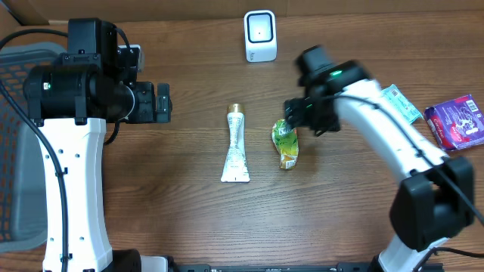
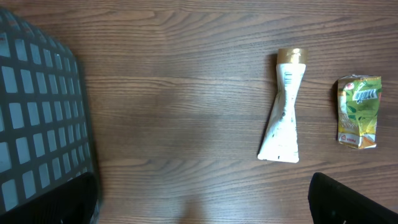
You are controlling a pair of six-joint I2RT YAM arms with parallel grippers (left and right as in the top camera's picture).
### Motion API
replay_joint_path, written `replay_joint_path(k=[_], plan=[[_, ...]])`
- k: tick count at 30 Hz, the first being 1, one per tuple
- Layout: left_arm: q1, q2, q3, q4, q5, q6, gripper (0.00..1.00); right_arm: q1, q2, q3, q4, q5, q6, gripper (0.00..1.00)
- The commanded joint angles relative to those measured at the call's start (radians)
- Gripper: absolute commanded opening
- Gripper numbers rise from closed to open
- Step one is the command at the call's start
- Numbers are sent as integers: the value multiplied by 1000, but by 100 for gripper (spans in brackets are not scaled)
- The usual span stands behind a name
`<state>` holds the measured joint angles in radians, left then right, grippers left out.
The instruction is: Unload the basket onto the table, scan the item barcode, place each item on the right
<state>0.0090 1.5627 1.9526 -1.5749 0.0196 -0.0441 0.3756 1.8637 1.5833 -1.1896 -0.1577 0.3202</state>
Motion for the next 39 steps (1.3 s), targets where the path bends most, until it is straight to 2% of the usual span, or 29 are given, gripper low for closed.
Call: replay_joint_path(k=[1, 11, 20, 25, 28, 30, 31, 33, 35, 39], plan=[[4, 13, 3, 2, 6, 22, 99, -73, -13, -60, 39, -274, -92, 83], [4, 13, 3, 2, 6, 22, 100, -124, -6, -433, 393, -603, -111, 89], [4, 13, 3, 2, 6, 22, 100, -124, -5, -578, 629, -607, 1, 88], [4, 13, 3, 2, 6, 22, 100, -124, -4, -616, 720, -602, 75, 77], [4, 13, 3, 2, 6, 22, 100, -124, -5, -616, 741, -603, 81, 76], [4, 13, 3, 2, 6, 22, 100, -124, -4, -616, 744, -603, 81, 71], [4, 13, 3, 2, 6, 22, 99, -124, -4, -616, 744, -603, 81, 68], [4, 13, 3, 2, 6, 22, 100, -122, -4, -616, 744, -603, 81, 54], [4, 13, 3, 2, 6, 22, 100, -120, -5, -616, 745, -603, 80, 48], [4, 13, 3, 2, 6, 22, 100, -99, -5, -616, 768, -606, 81, 30]])
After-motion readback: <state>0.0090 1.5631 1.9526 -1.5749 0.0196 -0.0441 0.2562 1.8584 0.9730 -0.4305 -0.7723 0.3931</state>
